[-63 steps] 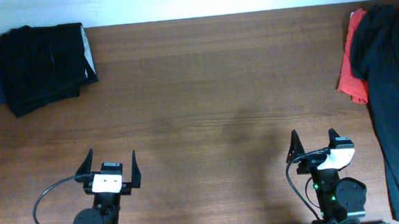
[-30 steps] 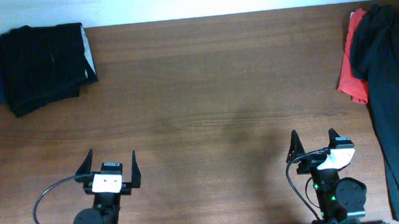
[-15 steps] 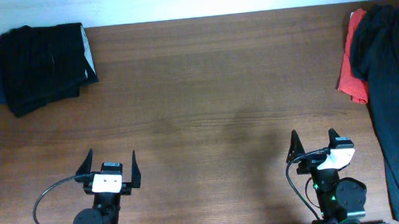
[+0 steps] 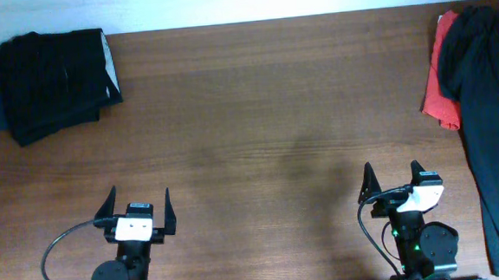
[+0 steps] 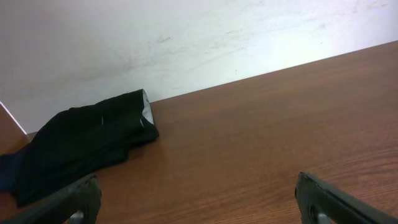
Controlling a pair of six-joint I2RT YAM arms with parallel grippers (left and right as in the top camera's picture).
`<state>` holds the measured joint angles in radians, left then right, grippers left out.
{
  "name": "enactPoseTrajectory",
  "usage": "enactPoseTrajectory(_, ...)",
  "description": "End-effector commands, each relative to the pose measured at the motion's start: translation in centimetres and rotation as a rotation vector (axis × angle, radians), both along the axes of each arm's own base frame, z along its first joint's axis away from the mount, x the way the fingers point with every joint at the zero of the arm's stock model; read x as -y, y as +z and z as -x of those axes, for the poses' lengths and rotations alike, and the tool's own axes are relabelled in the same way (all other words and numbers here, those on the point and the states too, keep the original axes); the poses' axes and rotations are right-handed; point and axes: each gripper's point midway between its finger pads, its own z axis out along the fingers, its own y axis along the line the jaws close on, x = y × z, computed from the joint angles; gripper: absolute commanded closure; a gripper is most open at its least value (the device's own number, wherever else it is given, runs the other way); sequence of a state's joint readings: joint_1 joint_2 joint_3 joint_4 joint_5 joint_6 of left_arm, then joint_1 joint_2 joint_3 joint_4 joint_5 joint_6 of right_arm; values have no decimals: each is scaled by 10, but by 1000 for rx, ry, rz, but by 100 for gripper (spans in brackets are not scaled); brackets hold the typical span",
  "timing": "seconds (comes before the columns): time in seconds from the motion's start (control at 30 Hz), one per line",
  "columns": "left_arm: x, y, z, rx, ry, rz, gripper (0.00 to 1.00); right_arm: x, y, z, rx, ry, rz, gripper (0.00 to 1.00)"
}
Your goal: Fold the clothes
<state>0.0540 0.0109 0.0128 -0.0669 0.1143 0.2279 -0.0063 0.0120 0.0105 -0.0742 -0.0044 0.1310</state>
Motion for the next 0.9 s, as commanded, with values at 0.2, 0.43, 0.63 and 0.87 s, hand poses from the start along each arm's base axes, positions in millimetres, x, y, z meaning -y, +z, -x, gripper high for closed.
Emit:
enactPoseTrajectory(0.2,-2,-2,0,-4,12,2,1,-31,3,3,-10,157,-303,1)
enactPoseTrajectory(0.43,-2,-2,0,-4,12,2,1,-33,51,5,171,203,-428,1)
enactPoseTrajectory(0.63,-2,-2,0,-4,12,2,1,-9,99,10,322,72,-247,1)
enactPoseTrajectory(0.87,-2,-2,0,-4,12,2,1,51,138,-40,140,-303,4,1)
